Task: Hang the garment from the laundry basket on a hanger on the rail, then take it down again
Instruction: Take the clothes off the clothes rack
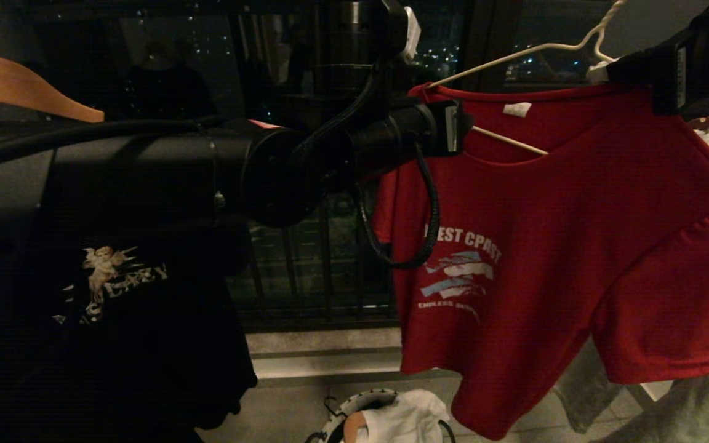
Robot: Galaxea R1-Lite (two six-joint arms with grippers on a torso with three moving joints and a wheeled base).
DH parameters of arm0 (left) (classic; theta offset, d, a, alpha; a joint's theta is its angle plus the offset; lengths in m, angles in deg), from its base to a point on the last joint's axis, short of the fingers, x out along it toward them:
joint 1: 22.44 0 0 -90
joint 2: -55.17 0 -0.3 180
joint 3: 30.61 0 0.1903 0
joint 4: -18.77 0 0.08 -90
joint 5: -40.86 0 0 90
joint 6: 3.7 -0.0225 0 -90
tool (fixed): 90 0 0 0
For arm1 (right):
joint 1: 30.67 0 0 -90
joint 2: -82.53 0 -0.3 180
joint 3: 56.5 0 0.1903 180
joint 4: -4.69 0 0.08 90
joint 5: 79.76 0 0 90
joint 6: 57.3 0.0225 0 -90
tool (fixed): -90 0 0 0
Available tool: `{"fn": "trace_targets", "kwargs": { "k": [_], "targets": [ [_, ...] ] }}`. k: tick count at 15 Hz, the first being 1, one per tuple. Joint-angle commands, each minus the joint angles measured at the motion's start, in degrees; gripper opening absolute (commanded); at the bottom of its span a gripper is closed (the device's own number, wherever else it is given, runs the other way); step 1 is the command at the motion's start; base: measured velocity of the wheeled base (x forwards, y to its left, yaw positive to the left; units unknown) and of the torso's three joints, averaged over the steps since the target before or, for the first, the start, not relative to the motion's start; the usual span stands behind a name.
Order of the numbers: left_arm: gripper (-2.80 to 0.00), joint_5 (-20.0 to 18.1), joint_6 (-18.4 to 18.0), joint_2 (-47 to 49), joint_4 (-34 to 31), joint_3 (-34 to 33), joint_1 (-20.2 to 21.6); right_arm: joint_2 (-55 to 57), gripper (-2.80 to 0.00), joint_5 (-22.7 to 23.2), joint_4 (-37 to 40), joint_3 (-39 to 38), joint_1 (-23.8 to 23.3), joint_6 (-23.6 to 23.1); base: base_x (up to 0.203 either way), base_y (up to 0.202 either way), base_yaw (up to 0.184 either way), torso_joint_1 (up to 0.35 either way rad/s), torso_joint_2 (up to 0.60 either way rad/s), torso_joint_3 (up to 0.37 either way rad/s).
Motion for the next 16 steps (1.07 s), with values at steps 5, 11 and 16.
{"fn": "trace_targets", "kwargs": {
  "k": [5,11,16],
  "targets": [
    [0.0,0.45,-2.71,3.01,3.72,0.2,2.75,-0.44,-2.8,0.07,0.0,0.18,0.89,-0.21,0.0,0.0,0.0,0.0,0.0,0.0],
    [0.0,4.41,-7.87,6.77,7.52,0.2,2.79,-0.53,-2.8,0.16,0.06,0.62,1.24,-1.0,0.0,0.0,0.0,0.0,0.0,0.0],
    [0.0,5.41,-8.88,7.28,10.73,0.73,3.06,-0.7,-2.8,0.16,0.01,0.62,1.75,-1.0,0.0,0.0,0.0,0.0,0.0,0.0]
  ]
}}
